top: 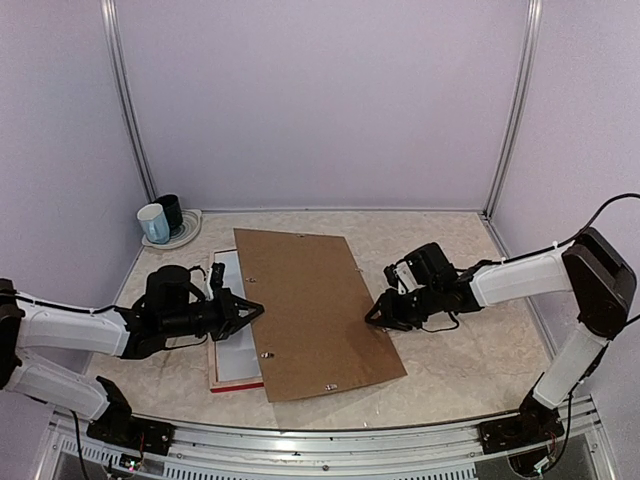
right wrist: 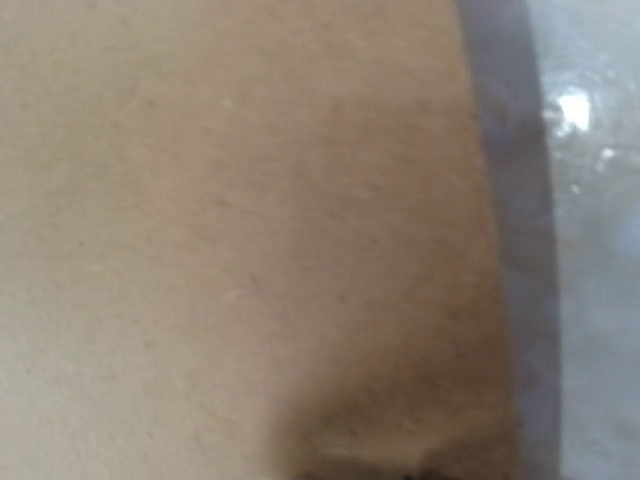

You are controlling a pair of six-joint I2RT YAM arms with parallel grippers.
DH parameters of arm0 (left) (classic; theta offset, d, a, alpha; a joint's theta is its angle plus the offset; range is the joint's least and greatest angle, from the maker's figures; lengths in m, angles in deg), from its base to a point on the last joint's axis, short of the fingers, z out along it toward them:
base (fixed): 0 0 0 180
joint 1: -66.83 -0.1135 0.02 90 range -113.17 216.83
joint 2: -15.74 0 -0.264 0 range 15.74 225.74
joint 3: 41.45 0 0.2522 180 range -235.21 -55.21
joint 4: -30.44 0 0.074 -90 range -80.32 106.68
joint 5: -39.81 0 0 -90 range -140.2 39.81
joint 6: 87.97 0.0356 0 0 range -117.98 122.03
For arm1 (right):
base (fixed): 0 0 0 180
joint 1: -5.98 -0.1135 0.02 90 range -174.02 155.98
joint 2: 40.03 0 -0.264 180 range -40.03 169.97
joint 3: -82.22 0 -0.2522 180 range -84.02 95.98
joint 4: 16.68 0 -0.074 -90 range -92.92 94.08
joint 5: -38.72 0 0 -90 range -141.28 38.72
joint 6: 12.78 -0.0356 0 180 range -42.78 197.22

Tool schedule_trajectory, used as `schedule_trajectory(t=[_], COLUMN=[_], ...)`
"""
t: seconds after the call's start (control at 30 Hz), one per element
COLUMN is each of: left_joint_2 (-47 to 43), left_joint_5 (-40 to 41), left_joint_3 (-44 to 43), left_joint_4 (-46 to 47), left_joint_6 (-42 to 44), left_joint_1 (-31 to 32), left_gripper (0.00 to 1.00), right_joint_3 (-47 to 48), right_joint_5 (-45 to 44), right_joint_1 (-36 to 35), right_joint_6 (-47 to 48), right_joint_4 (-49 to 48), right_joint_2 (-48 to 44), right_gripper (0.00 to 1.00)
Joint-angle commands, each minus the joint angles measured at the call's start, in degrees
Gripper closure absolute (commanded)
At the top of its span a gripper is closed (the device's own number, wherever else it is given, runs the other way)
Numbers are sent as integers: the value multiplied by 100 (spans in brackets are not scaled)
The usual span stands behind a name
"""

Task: Put the photo into the frame
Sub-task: Turn over the backboard, then adjust the fastener on the backboard.

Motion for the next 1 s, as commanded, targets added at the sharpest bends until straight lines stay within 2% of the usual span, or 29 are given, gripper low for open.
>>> schedule_trajectory(t=[0.0, 0.2, 0.37, 0.63, 0.97], left_joint_2=[54, 23, 17, 44, 144], left_joint_5=[-222, -570, -837, -1008, -901], left_joint_3=[384, 843, 1034, 1245, 1493], left_joint_4=[821, 1698, 2109, 2489, 2610], left_joint_6=[494, 490, 450, 297, 142], left_joint_1=[-170, -417, -579, -630, -754], left_gripper=[100, 100, 100, 100, 100], right_joint_3=[170, 547, 716, 444, 466], right_joint_5=[73, -408, -600, 167, -774], right_joint_1=[174, 352, 541, 853, 756], right_joint_6=[243, 639, 961, 1046, 1275], right_joint_4=[411, 1246, 1665, 1164, 1730], right_joint_2=[-487, -1222, -1443, -1138, -802], right_gripper=[66, 65, 63, 62, 64])
